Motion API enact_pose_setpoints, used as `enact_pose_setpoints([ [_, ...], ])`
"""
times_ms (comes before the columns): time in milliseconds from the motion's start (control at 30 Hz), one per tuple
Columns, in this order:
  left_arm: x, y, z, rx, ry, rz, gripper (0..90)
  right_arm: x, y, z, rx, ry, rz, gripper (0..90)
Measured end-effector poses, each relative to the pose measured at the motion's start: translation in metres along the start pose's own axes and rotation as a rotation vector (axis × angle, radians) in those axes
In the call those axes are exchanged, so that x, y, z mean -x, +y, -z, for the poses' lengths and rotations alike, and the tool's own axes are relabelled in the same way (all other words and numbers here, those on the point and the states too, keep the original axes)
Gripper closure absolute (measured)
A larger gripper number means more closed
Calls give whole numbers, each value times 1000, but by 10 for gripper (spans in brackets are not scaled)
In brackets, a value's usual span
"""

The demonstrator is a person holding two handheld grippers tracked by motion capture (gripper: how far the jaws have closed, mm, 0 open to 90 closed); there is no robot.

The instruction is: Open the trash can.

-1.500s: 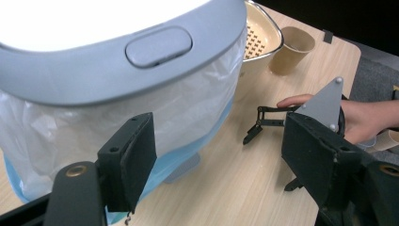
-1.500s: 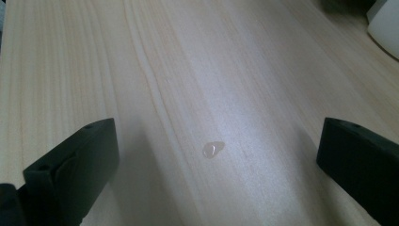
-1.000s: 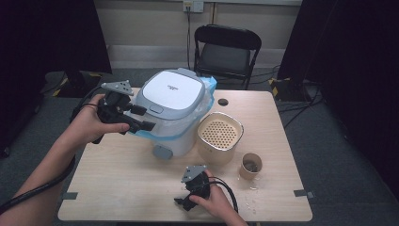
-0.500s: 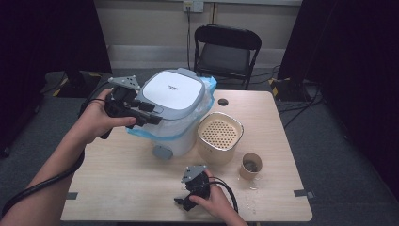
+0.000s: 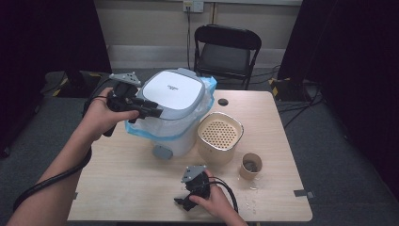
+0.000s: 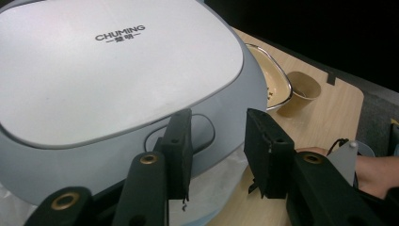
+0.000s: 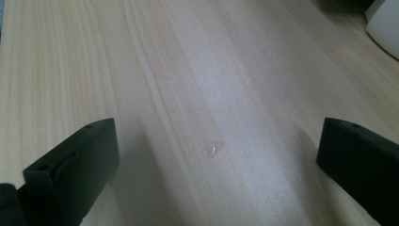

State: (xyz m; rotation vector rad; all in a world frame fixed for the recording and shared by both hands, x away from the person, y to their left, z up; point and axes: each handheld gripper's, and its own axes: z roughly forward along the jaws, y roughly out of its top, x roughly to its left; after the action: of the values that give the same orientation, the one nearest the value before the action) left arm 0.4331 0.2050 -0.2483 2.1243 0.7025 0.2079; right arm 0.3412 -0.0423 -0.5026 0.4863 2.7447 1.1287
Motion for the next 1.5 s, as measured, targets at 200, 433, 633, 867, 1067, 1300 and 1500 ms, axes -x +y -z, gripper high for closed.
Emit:
enact_pose_setpoints([
  [200,-1,3,-1,-10,32,14,700,0,0,0,0,0,0,0],
  [433,-3,3,-5,-6,51,47,790,0,0,0,1,-1,3,0],
  [633,-4,3,-6,-4,56,63,822,0,0,0,0,-1,1,0],
  [867,-7,0,-5,5,45,86,867,0,0,0,1,-2,4,0],
  [1067,-7,-2,-5,1,47,102,894,0,0,0,1,-2,4,0],
  [1300,-6,-3,-4,-14,57,112,900,0,0,0,1,-2,3,0],
  [1500,-5,-3,-4,-19,64,125,900,0,0,0,1,-2,3,0],
])
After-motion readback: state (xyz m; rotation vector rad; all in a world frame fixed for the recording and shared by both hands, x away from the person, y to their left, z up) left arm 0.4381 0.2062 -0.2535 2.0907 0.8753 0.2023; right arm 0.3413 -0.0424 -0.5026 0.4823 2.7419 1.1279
